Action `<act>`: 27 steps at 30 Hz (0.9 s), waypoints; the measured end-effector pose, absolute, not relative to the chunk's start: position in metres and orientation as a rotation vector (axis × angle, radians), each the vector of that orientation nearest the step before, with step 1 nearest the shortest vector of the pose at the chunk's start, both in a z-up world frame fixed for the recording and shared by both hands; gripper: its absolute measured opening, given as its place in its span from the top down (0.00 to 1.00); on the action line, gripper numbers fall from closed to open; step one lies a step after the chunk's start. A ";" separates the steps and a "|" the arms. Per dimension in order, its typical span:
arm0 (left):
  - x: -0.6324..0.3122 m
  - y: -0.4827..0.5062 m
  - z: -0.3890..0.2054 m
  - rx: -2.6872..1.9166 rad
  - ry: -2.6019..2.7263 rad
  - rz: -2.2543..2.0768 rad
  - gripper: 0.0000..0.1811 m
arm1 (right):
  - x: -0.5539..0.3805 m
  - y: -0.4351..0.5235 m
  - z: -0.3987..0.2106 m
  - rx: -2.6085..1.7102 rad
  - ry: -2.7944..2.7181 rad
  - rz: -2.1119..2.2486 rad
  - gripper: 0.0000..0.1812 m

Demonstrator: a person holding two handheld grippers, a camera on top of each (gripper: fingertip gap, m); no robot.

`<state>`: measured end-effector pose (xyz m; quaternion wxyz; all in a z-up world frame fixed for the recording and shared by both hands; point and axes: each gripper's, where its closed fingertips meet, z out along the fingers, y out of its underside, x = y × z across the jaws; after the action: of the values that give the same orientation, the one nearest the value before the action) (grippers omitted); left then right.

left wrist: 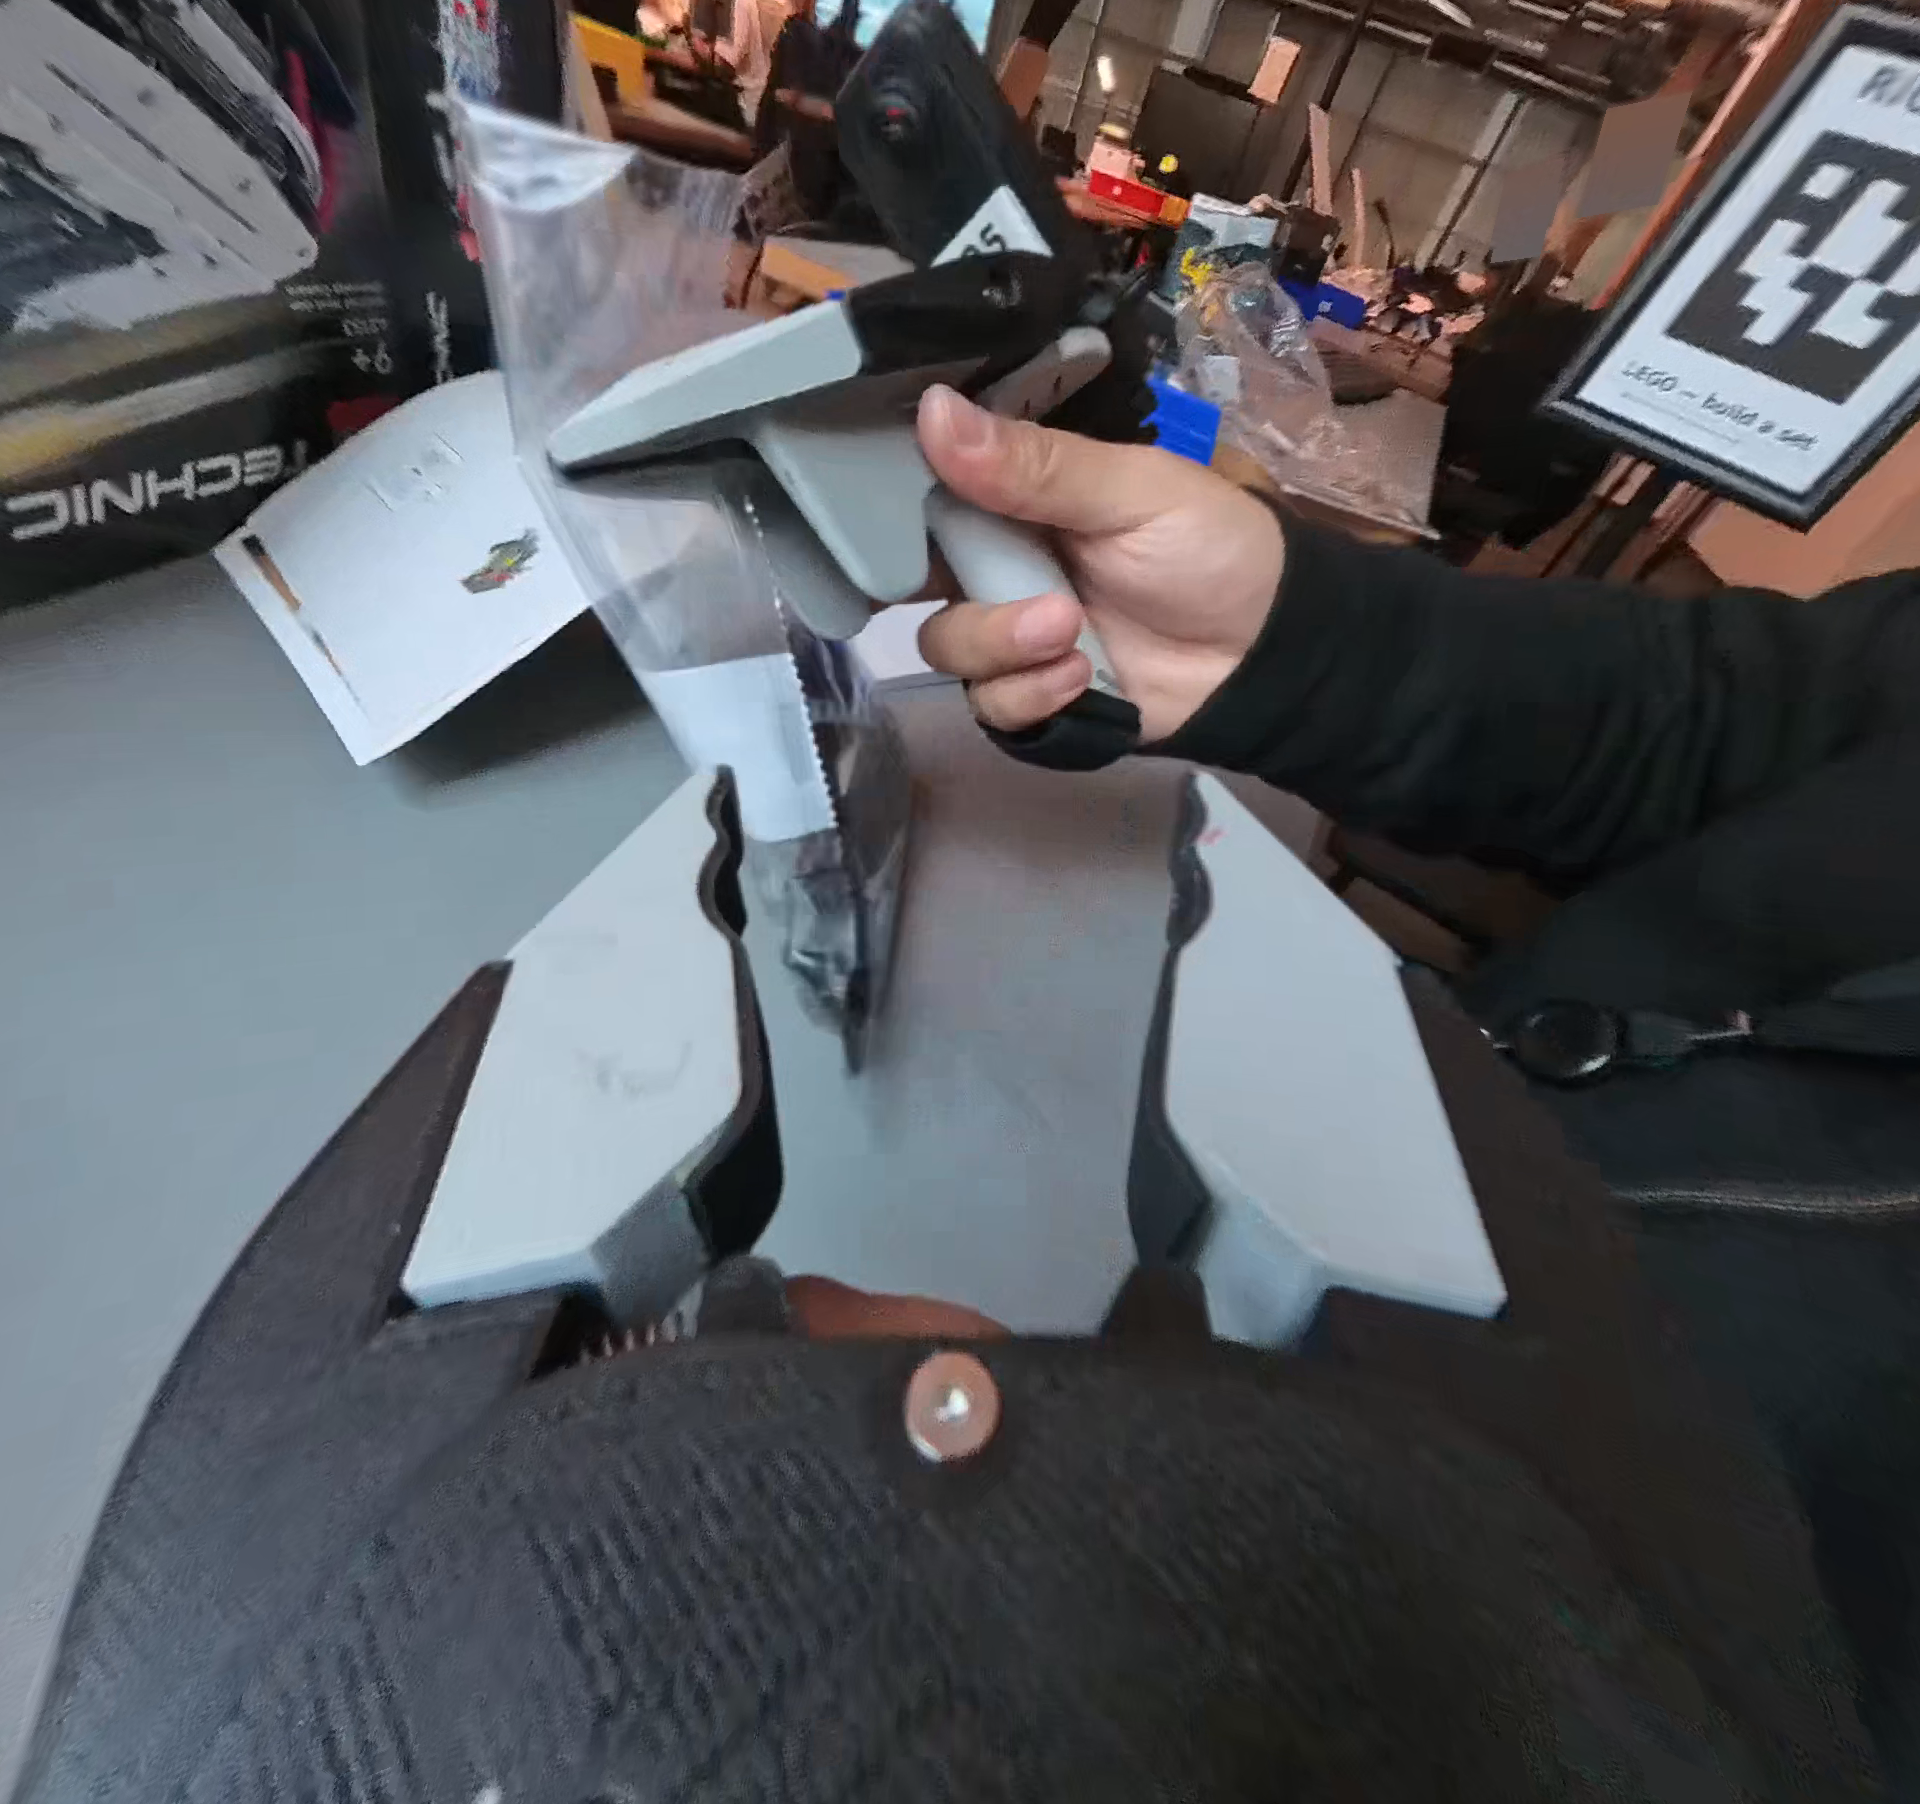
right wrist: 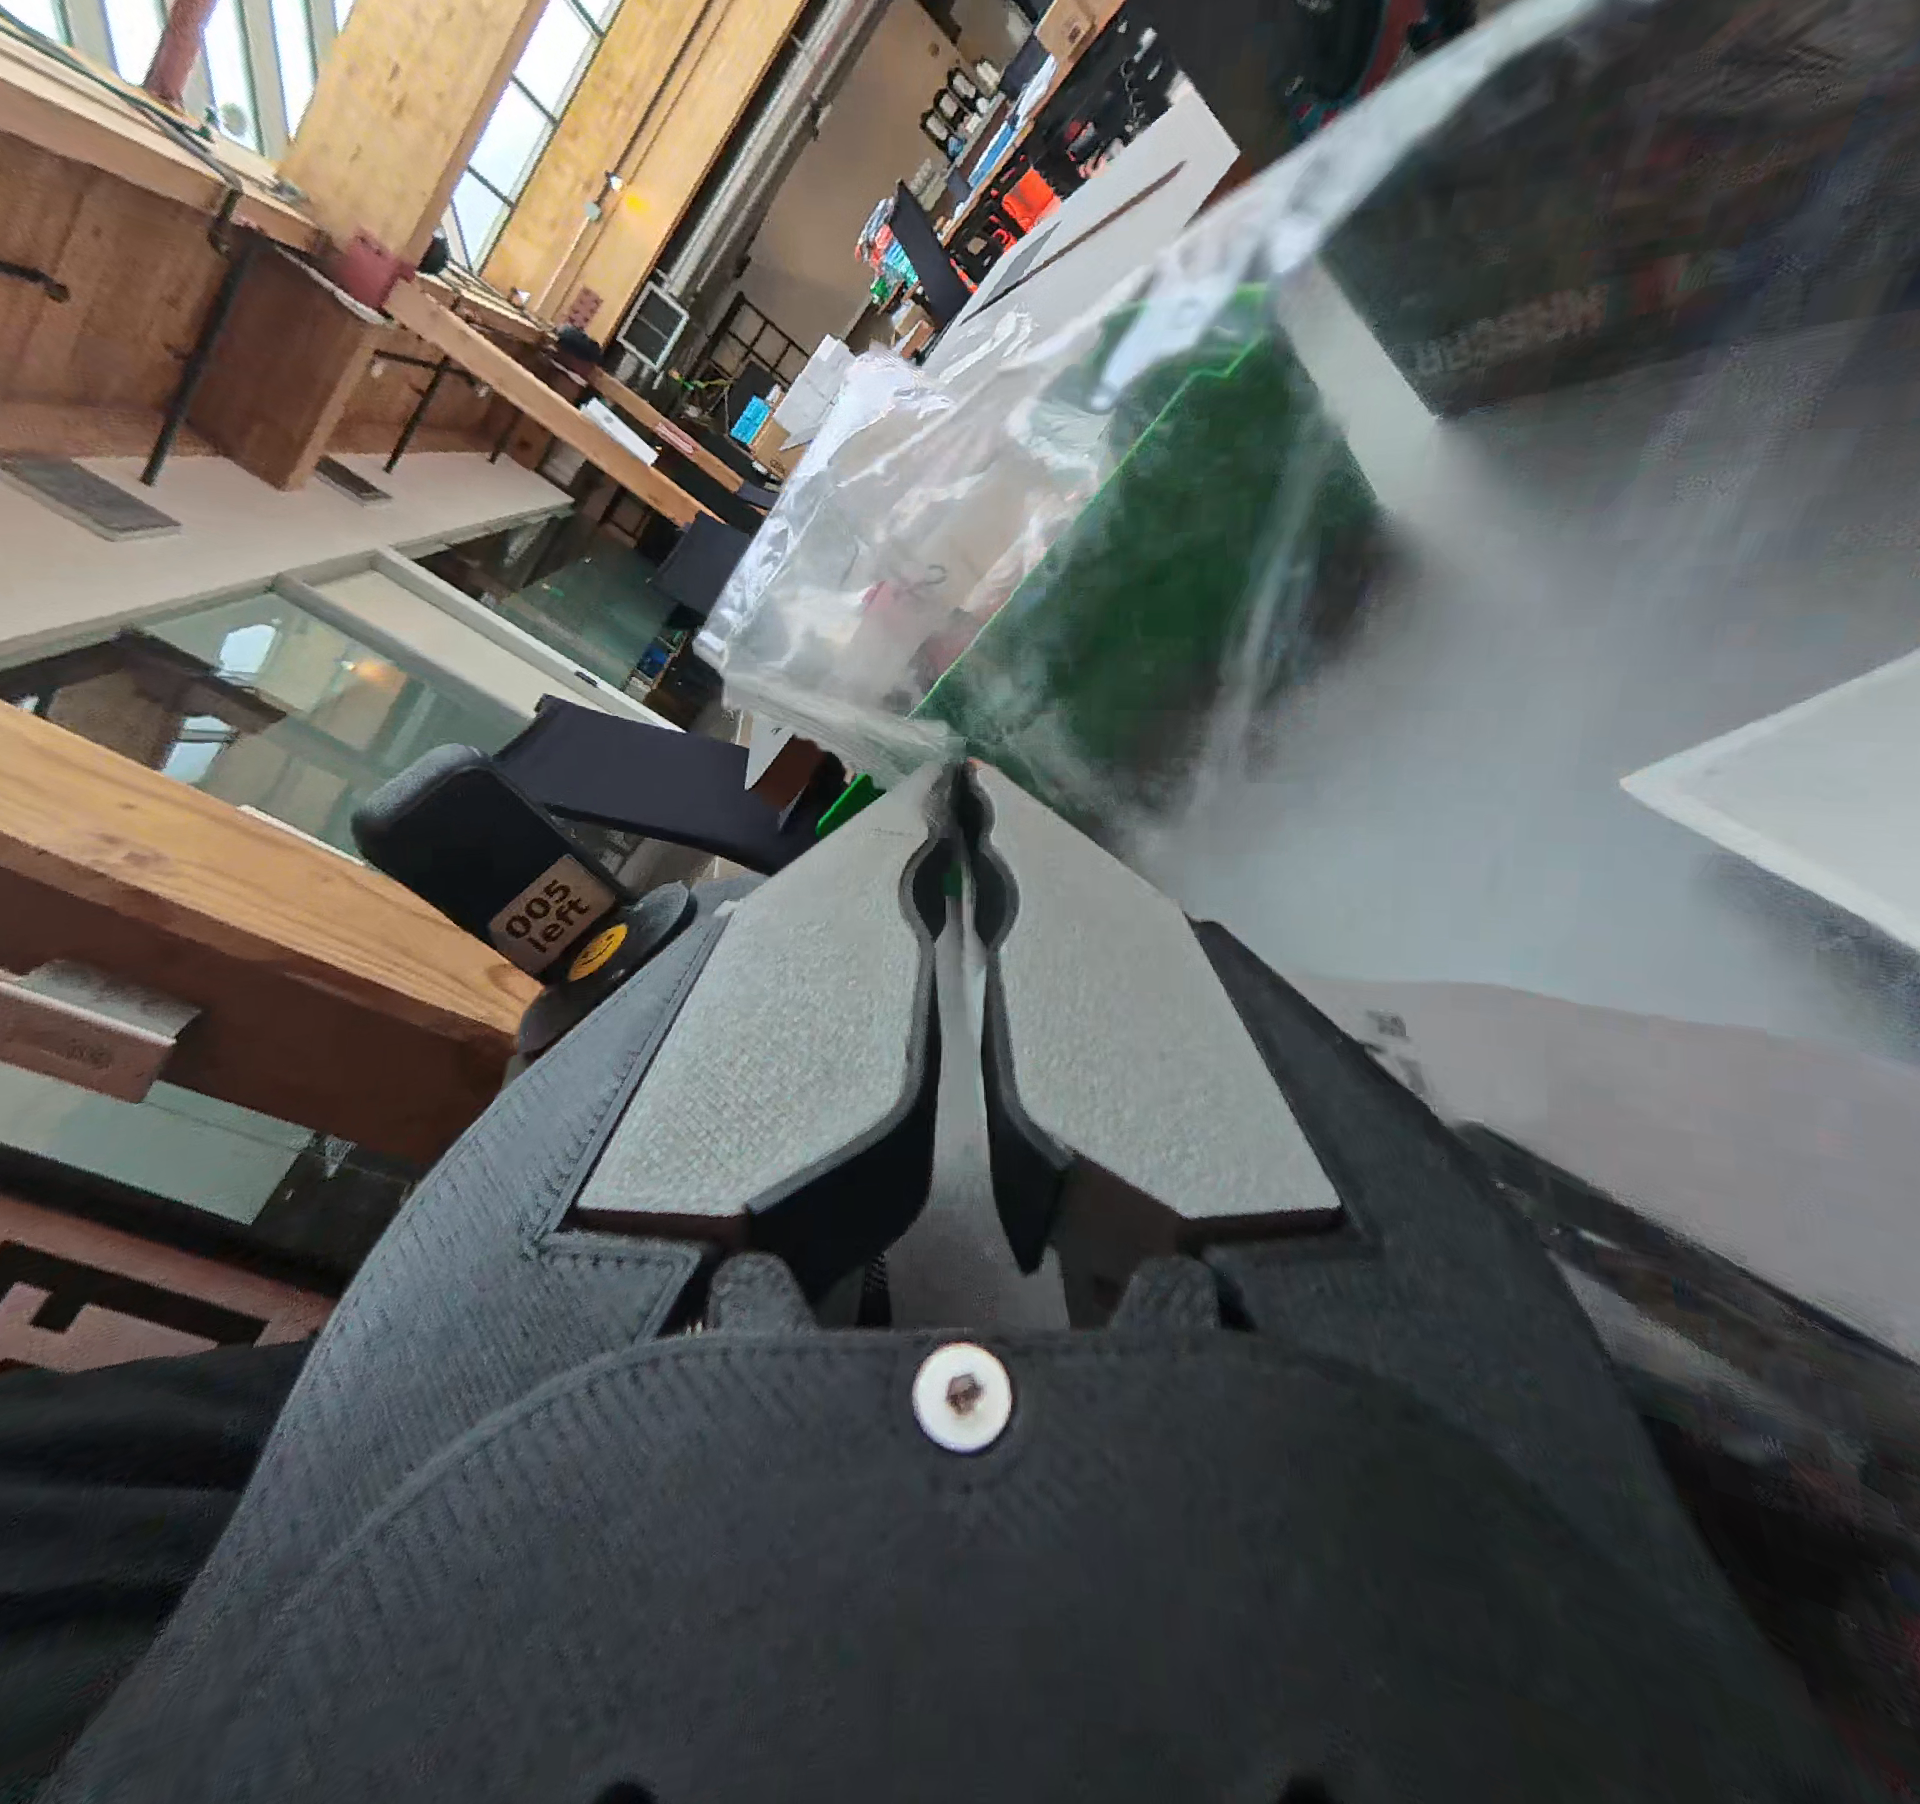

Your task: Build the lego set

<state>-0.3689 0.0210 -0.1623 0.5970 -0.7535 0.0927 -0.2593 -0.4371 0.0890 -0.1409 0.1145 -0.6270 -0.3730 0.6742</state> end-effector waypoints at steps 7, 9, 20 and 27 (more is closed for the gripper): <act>-0.407 0.062 -0.246 -2.102 0.192 -0.037 0.71 | -0.442 0.088 -0.143 -1.848 -1.062 2.017 1.00; -0.395 0.067 -0.245 -2.062 0.243 -0.062 0.95 | -0.441 0.090 -0.141 -1.818 -1.083 1.996 1.00; -0.405 0.052 -0.200 -2.081 0.315 -0.307 1.00 | -0.369 0.139 -0.137 -1.486 -1.444 1.590 0.68; -0.385 0.045 -0.151 -2.002 0.342 -0.536 1.00 | -0.350 0.121 -0.145 -1.332 -1.643 1.339 0.62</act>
<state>-0.3847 0.0452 -0.1507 0.4973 -0.8269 0.1411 -0.2214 -0.3497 0.1213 -0.1445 0.3139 -0.5052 -0.6232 0.5079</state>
